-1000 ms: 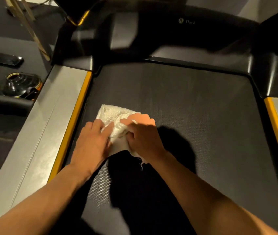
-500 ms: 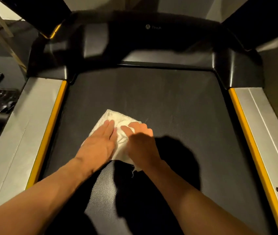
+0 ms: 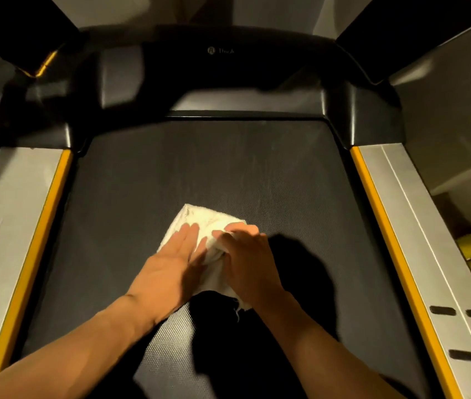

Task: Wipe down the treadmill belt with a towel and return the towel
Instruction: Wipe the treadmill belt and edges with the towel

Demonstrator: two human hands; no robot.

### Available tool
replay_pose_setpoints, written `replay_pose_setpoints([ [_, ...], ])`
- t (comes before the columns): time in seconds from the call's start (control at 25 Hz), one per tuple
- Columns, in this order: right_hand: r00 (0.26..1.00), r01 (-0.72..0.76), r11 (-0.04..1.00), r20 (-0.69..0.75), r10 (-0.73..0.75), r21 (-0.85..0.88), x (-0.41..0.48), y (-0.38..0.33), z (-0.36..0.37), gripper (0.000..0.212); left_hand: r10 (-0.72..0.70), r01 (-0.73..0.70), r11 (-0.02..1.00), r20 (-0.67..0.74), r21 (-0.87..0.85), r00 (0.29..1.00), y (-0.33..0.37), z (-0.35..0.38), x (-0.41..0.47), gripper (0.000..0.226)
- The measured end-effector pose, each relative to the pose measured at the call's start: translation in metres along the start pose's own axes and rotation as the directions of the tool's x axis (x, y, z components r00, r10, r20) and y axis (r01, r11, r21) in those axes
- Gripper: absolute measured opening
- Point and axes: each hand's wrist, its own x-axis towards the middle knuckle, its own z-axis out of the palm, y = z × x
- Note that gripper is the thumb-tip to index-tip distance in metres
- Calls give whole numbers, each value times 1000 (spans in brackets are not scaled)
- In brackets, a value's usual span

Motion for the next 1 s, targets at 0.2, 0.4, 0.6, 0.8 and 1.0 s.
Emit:
replay_pose_setpoints([
  [0.2,992,-125,989,-17,124,-78,9,5,-7,42,-52,49,998,-118,-29,992,16,-3,27,66],
  [0.4,995,-96,994,-17,95,-50,3,2,-9,46,-6,5,999,4,54,1000,6,-8,23,80],
  [0.6,986,-58,998,-159,52,-32,7,7,-4,42,-14,15,1000,-50,16,999,12,-7,25,65],
  [0.8,980,-48,999,-190,50,16,14,8,-1,41,-91,89,995,-57,-36,994,14,-5,33,57],
  [1.0,971,-76,997,-226,76,6,1,20,-1,42,-28,28,1000,54,-3,998,20,-9,28,62],
])
